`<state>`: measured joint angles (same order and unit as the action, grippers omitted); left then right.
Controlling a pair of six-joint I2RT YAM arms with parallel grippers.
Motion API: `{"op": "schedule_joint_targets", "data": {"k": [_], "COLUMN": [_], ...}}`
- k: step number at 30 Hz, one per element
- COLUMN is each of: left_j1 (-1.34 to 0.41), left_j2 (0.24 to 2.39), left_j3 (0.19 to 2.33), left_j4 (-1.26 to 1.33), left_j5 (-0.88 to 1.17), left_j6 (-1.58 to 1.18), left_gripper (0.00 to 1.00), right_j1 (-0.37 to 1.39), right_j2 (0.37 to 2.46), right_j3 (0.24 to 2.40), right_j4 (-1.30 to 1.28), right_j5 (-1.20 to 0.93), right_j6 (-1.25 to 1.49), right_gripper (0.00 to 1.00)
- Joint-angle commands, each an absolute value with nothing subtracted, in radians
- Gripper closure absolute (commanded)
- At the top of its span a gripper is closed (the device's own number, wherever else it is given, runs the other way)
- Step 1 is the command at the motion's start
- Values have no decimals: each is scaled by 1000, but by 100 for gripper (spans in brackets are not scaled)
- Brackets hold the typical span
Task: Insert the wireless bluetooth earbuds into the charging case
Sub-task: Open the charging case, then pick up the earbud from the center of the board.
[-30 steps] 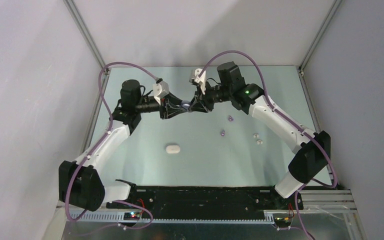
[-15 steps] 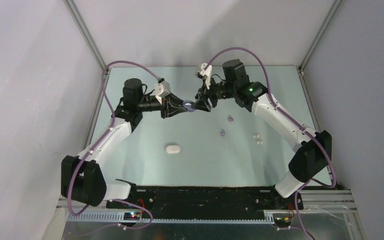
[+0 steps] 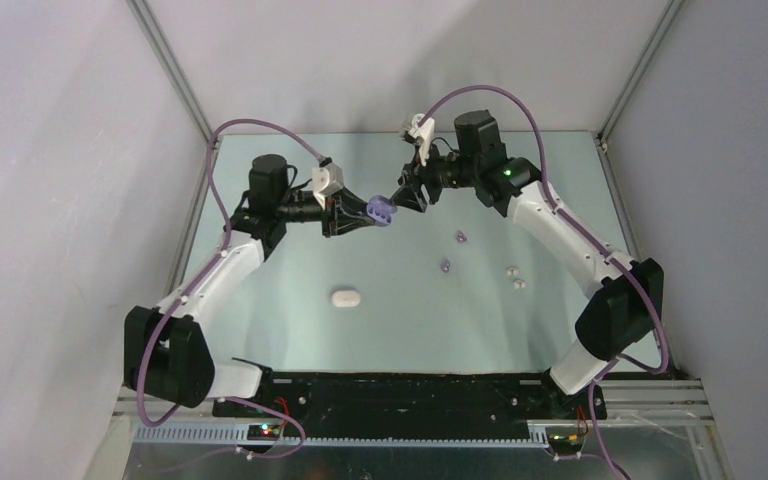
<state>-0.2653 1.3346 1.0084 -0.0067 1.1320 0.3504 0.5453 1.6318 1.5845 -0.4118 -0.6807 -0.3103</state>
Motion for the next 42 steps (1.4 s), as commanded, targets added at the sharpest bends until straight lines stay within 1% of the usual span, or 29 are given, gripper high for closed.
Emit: {"op": "schedule_joint_targets", "data": {"k": [1, 6, 10, 15, 19, 22, 26, 31, 34, 39, 42], "left_j1": [-264, -254, -244, -223, -213, -204, -196, -195, -195, -195, -194], "left_j2": [1331, 1335, 1329, 1289, 1264, 1259, 1230, 1202, 1173, 1133, 1121], "left_j3": [1050, 1048, 1039, 1018, 1000, 992, 965, 929, 900, 860, 844], "left_j4": [8, 29, 89, 150, 151, 132, 124, 136, 177, 177, 170], "left_j5": [1162, 1162, 1166, 1189, 1189, 1181, 1153, 1096, 1066, 1030, 1007], "left_j6": [345, 296, 226, 181, 194, 191, 186, 148, 112, 86, 83], "left_gripper": [100, 100, 100, 100, 100, 100, 100, 100, 100, 100, 100], "right_j1": [525, 463, 418, 391, 388, 385, 386, 385, 381, 380, 375], "right_j2": [1580, 1491, 1442, 1404, 1410, 1431, 1469, 1524, 1549, 1604, 1631], "right_j3": [1632, 1613, 1520, 1432, 1397, 1381, 1380, 1348, 1317, 1327, 1340], "right_j4": [-413, -533, -600, -629, -640, -669, -675, -639, -633, -644, -668], "right_j5": [-717, -780, -793, -782, -734, -703, -636, -512, -473, -465, -434], "right_j6": [-308, -396, -490, -571, -603, -643, -561, -237, -102, -74, -35], "right_gripper": [42, 40, 37, 37, 39, 46, 53, 60, 61, 63, 67]}}
